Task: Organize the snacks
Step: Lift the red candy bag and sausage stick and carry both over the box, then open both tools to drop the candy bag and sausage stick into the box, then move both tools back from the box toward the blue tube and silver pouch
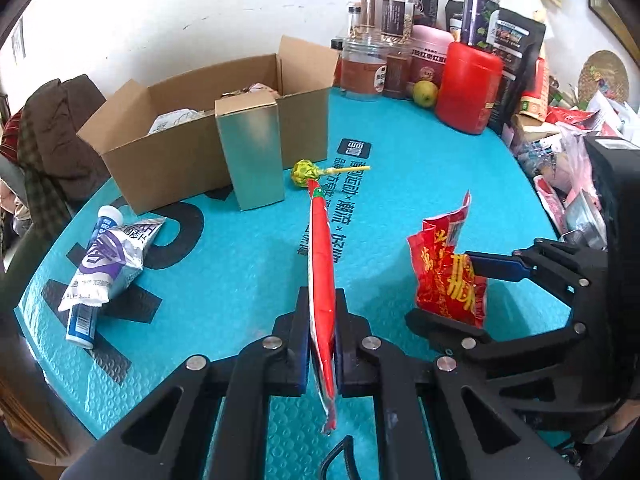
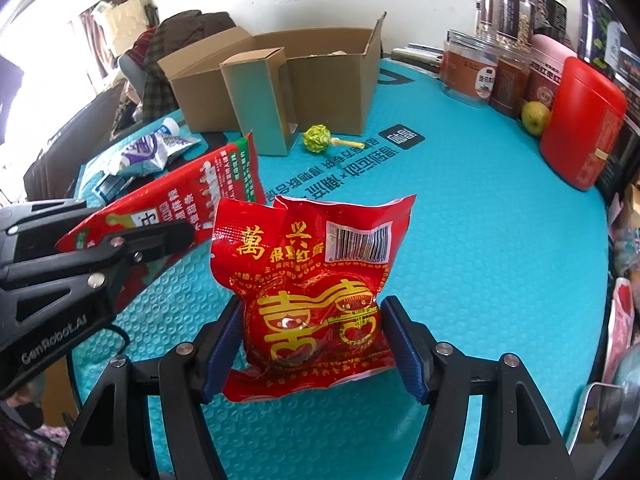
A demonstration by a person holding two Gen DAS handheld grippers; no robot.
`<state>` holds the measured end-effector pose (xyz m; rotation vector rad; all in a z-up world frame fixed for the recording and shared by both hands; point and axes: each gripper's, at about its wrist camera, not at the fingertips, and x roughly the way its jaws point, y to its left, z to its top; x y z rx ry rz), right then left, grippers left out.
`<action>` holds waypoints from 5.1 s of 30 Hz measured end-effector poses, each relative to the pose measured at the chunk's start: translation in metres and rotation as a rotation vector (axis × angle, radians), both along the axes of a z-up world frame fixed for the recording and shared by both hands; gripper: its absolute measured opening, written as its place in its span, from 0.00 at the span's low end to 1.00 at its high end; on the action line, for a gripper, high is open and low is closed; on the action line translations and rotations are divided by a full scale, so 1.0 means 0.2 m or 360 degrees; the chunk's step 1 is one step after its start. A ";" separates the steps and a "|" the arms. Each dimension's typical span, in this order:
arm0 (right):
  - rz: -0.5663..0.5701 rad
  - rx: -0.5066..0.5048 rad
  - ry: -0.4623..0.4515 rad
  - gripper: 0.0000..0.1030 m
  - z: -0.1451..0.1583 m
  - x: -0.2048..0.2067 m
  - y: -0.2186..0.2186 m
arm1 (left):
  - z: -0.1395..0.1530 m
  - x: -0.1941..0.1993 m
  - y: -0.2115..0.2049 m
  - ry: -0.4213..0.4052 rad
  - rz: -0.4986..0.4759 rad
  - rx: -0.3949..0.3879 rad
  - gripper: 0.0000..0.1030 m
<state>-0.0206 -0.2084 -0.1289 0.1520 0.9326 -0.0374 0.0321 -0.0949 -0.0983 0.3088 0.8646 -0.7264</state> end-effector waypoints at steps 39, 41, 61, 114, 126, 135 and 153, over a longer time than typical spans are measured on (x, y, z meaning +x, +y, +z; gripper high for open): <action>0.0152 -0.0077 -0.0340 0.66 0.59 0.19 0.13 | 0.50 0.12 0.24 -0.0231 0.0029 -0.0353 0.09; 0.0166 -0.0089 -0.0354 0.66 0.62 0.21 0.13 | 0.52 0.14 0.24 -0.0232 0.0031 -0.0364 0.09; 0.0221 -0.0190 -0.0488 0.66 0.82 0.59 0.03 | 0.64 0.60 0.20 -0.0352 0.0170 -0.0340 0.09; 0.0141 -0.0109 -0.0115 0.59 0.57 1.44 -0.24 | 0.20 1.61 -0.20 0.0059 0.0443 0.0117 0.10; 0.0114 -0.0101 -0.0150 0.59 0.67 1.38 -0.26 | 0.26 1.56 -0.20 0.0068 0.0430 0.0093 0.10; 0.0115 -0.0139 -0.0230 0.60 0.82 1.26 -0.22 | 0.43 1.46 -0.15 -0.0004 0.0434 0.0042 0.11; 0.0176 -0.0173 -0.0415 0.63 1.06 0.93 -0.04 | 0.76 1.13 0.07 -0.0172 0.0432 -0.0110 0.11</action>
